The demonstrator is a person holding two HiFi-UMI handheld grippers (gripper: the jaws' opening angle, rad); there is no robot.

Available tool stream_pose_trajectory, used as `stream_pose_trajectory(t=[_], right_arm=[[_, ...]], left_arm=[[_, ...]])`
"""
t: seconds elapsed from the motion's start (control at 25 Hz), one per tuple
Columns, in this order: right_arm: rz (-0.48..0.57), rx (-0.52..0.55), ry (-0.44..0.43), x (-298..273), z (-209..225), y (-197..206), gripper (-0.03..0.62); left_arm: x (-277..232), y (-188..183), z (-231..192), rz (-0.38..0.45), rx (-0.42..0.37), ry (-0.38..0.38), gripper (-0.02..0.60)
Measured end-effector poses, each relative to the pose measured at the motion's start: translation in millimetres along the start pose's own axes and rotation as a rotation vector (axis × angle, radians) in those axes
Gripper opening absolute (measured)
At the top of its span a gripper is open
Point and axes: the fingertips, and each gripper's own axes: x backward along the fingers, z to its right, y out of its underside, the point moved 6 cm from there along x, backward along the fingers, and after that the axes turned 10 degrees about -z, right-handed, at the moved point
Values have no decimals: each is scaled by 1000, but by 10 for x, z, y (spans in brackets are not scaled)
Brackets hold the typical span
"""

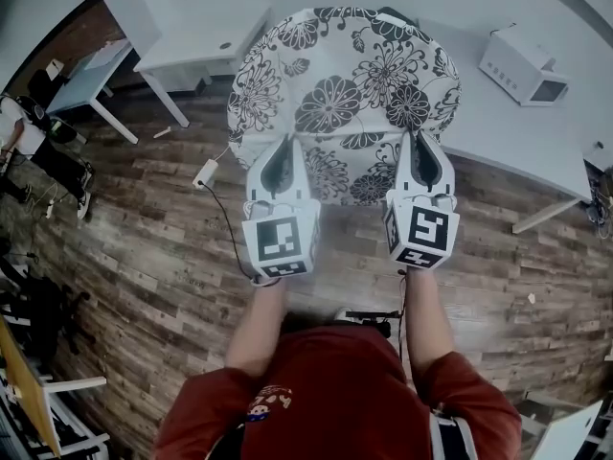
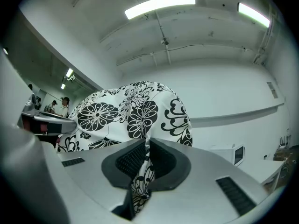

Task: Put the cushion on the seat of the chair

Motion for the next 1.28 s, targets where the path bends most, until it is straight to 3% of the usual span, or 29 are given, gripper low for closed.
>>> stream_pose_trajectory(t=[0.6,1.28], right_arm=[[-8,34,19,31,-28,-23,43],[63,77,29,0,-54,43,43]], left_arm=[[-2,-15,-21,-2,12,22,29],[-27,38,-33,98,3,17,29]])
